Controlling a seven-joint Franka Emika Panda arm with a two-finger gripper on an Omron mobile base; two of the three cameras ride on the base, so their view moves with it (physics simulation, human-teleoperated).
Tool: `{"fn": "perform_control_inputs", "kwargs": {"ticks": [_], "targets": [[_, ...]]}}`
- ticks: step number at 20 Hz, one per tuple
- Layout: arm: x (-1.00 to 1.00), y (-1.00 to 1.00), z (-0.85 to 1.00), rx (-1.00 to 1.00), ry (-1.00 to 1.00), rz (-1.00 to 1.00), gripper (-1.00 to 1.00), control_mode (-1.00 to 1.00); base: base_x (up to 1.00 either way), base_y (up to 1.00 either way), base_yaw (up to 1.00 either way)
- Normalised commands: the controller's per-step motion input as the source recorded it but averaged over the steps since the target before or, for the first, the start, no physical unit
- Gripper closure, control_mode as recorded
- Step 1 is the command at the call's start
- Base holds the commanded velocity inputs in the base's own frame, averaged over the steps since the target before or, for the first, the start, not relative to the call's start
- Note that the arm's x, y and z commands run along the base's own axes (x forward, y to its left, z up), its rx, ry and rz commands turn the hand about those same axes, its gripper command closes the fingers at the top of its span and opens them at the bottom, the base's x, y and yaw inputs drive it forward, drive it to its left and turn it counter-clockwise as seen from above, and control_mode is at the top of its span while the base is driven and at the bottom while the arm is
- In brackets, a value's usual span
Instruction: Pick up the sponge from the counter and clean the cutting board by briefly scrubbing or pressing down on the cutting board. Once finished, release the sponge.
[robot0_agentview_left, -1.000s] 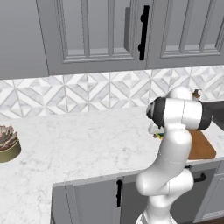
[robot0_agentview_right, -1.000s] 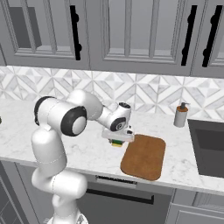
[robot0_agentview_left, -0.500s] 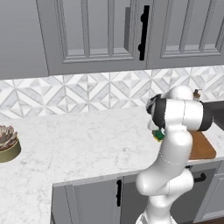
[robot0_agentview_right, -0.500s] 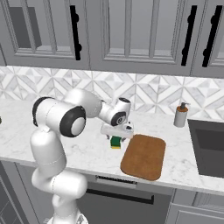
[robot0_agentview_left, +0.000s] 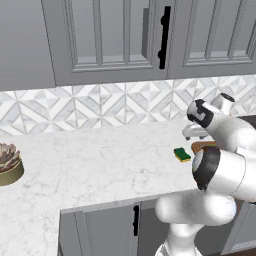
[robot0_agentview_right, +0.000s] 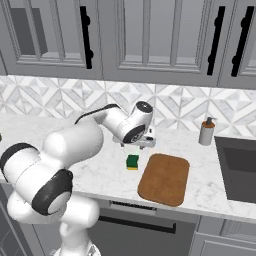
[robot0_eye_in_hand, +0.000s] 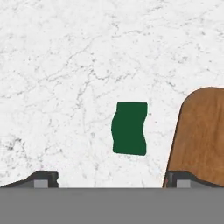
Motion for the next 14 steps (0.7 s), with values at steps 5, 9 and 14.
{"fn": "perform_control_inputs", "kwargs": {"ticks": [5,9,14], "targets": [[-1.00,-0.03,1.00,0.00,-0.52,-0.01,-1.00,-1.00,0.00,0.00,0.00],[-1.00,0.01,1.00,0.00,-0.52,-0.03,-1.00,-1.00,0.00,0.00,0.00],[-1.00,0.43,1.00,-0.04,-0.53,0.00,-1.00,-1.00,0.00,0.00,0.00]]}}
